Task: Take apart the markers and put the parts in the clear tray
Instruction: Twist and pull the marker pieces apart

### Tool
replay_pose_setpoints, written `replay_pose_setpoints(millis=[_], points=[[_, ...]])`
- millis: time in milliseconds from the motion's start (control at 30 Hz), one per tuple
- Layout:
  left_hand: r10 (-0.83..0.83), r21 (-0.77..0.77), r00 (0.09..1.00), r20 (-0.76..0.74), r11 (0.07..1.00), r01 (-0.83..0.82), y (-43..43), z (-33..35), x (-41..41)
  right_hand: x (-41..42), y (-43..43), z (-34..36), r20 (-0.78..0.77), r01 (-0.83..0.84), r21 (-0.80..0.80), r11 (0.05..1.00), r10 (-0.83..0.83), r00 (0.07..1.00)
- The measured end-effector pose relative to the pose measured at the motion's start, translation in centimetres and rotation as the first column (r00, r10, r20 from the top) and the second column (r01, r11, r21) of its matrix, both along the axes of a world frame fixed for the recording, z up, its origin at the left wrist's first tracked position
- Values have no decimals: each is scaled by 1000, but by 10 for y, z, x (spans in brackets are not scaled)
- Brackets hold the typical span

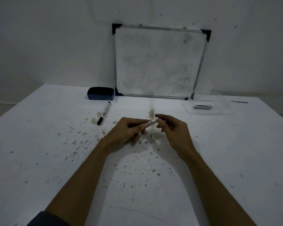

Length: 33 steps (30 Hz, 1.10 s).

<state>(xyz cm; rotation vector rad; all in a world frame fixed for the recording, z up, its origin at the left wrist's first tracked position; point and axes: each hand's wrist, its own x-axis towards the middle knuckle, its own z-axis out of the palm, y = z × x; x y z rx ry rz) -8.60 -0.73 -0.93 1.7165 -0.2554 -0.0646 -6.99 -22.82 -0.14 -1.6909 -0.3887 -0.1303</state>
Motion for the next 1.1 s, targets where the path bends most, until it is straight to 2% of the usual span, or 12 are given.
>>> replay_pose_setpoints(millis=[200,400,933,1100], points=[[-33,-9,999,4,999,33,-1,-3,-1,2,-9,2,-38,-82,21,996,82,996],[9,79,999,35,997,-12,0,-5,0,2,-9,-3,-43,-118,43,992,120,992],[51,34,996,73,998,-53,-11,-4,-3,9,-2,-9,-38,-68,5,998,69,997],[74,163,997,26,984,-77,-10,10,-12,8,15,-8,-83,2,30,1000,0,997]])
